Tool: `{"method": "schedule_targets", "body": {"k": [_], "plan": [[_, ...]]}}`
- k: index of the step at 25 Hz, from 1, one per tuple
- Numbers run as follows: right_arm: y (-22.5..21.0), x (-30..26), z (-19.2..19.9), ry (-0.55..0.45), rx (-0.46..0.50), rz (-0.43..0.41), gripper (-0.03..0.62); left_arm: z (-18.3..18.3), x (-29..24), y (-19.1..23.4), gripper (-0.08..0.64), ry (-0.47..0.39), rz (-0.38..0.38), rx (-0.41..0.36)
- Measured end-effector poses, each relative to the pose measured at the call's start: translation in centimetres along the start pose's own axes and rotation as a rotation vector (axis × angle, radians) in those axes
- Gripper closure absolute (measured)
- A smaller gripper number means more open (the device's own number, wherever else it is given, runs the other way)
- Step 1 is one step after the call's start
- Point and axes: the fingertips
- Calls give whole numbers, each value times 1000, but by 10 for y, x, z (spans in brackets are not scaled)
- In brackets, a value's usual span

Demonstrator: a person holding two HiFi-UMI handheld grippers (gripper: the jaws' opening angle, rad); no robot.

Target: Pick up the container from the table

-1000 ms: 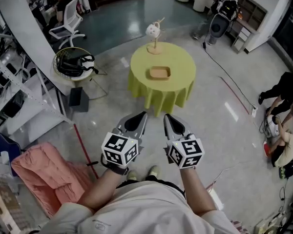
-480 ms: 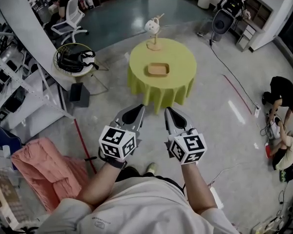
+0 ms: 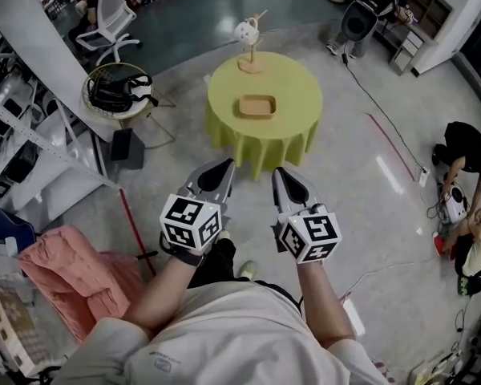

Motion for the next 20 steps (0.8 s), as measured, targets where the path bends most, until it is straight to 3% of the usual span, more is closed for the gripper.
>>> {"method": "schedule_targets", "body": {"k": [7, 20], "plan": [[-32, -41, 5, 30, -6, 27, 583, 3, -48, 24, 554, 18, 17, 9], [-109, -172, 14, 89, -40, 141, 583, 12, -182, 121, 554, 113, 76, 2]]}}
Point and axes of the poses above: the fingertips, and each gripper's own axes: x backward along the fingers, y to its left, z out of its underside, and after that the axes turned 8 degrees about -z, right-handed
